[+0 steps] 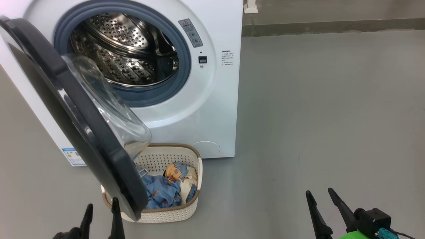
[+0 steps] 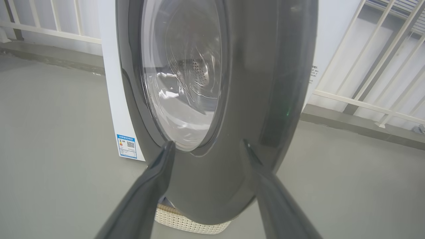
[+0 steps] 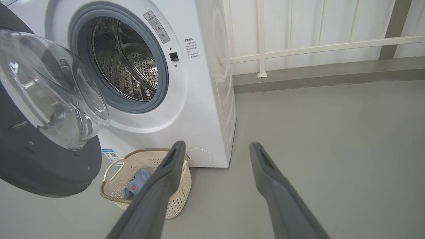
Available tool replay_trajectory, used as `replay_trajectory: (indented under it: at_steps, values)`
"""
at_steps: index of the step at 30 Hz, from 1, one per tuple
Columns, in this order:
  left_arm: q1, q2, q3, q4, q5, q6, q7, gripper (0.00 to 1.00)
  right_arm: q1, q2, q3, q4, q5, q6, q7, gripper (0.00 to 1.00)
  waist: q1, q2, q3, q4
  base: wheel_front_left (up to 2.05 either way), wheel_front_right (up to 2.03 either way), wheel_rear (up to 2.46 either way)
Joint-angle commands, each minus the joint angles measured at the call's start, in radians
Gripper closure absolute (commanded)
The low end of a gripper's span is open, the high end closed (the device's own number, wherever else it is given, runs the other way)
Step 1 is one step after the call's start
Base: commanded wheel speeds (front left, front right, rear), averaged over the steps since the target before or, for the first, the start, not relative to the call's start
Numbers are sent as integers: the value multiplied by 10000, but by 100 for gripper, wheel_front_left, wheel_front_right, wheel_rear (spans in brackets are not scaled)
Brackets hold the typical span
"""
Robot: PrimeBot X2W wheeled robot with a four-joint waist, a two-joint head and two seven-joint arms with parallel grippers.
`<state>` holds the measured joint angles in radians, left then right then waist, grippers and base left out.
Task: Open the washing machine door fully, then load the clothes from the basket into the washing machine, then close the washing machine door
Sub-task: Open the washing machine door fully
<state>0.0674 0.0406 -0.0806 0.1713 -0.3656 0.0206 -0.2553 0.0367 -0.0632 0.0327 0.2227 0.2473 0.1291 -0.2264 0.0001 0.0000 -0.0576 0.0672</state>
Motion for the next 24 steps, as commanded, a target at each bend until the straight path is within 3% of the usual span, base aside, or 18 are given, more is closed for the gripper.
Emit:
replay_trajectory:
  at_steps: [1, 24]
  values:
    - [-173, 97, 289, -207, 83, -18, -65, 0, -135, -8, 269, -281, -59, 16, -92, 0, 0, 0, 8, 11, 0, 0, 0]
    - [-193, 96, 267, -206, 96, 20, -65, 0, -210, 78, 296, -197, -228, 16, -177, 0, 0, 0, 74, 66, 0, 0, 0]
